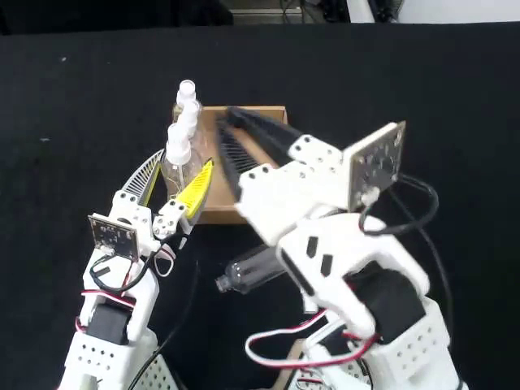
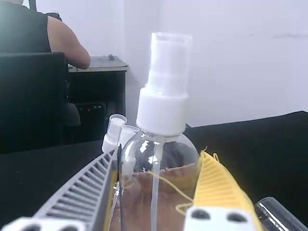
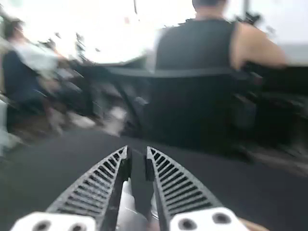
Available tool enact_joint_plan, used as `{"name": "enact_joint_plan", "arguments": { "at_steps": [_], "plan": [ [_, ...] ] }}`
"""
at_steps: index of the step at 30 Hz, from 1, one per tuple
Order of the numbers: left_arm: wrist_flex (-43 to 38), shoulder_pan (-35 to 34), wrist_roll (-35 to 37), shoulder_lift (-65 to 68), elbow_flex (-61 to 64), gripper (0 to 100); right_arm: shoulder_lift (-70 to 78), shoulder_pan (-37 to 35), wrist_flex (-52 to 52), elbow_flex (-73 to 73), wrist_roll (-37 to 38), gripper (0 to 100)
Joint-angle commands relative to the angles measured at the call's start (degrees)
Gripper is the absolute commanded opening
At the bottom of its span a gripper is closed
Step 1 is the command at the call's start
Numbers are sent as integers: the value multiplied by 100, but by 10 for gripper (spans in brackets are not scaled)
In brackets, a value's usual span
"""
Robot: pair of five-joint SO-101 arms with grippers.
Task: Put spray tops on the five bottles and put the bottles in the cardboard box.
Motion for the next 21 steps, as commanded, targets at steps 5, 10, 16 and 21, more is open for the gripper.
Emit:
{"name": "enact_joint_plan", "arguments": {
  "at_steps": [5,10,16,21],
  "plan": [
    [-88,-4,9,-18,127,30,-163,1407,527,664,185,25],
    [-88,-4,9,-18,127,30,-163,1424,-132,2158,202,25],
    [-88,-180,9,-53,127,30,-163,1459,-1099,3310,246,25],
    [-97,-215,9,-53,127,30,-154,1881,-1178,3556,202,25]
  ]
}}
